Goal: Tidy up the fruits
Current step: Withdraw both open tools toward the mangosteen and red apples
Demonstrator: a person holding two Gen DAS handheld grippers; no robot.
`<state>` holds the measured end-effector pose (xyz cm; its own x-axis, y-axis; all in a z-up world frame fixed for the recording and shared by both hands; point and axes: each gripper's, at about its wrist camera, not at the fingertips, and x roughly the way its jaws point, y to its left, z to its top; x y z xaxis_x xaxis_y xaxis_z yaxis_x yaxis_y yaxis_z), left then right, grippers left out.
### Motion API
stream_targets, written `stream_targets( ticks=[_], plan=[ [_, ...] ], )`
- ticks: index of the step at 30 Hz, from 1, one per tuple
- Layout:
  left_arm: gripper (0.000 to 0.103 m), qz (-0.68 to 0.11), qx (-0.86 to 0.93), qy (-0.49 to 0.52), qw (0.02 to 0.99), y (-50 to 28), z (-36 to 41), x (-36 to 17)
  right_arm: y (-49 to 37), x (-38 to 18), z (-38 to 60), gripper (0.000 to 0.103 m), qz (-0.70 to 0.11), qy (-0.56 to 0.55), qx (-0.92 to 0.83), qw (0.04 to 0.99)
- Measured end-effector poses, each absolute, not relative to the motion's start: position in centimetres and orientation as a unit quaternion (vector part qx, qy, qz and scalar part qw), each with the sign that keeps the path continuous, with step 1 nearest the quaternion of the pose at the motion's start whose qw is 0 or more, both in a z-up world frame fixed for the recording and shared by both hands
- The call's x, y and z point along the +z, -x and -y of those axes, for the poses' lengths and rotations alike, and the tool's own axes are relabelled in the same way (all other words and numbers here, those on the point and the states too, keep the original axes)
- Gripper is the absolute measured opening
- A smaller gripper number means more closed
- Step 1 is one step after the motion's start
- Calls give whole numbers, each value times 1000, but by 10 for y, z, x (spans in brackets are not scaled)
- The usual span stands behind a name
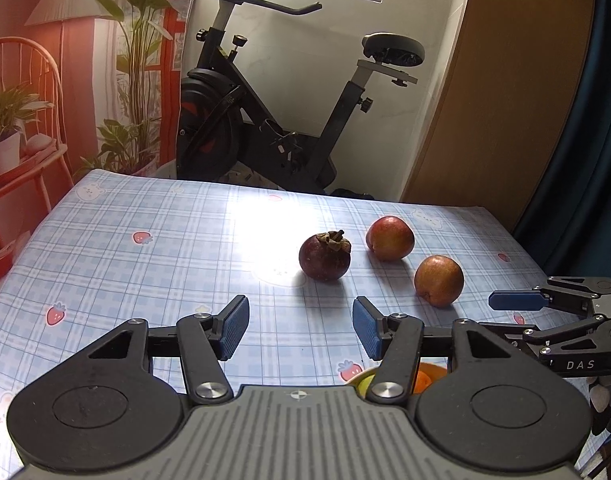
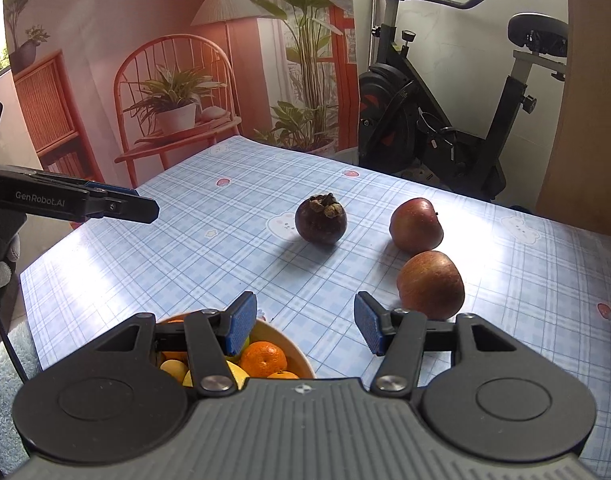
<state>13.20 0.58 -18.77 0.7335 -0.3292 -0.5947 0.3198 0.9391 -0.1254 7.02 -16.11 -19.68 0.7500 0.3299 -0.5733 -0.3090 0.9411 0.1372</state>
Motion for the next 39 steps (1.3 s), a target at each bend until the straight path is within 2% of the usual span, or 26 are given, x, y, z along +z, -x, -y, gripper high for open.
stream_targets(
  ticks=[6, 14, 27, 30, 34, 39],
  plan=[
    [66, -313, -168, 15, 935, -150, 0, -183, -79, -198, 187, 58, -306, -34, 141, 941],
    [70, -301, -161, 16, 940, -173, 2, -173, -93, -203, 212, 58, -309, -49, 110, 944],
    [70, -315, -168, 11, 934, -206, 12, -176, -115, -211, 222, 58, -319, -54, 104, 940],
    [70, -316, -173, 22, 933, -214, 13, -172, -120, -215, 223, 60, -326, -53, 102, 938],
    [71, -326, -180, 16, 928, -217, 21, -181, -125, -222, 225, 69, -332, -62, 101, 936],
    [71, -340, -173, 13, 924, -218, 25, -193, -128, -225, 234, 70, -329, -85, 93, 936]
  ],
)
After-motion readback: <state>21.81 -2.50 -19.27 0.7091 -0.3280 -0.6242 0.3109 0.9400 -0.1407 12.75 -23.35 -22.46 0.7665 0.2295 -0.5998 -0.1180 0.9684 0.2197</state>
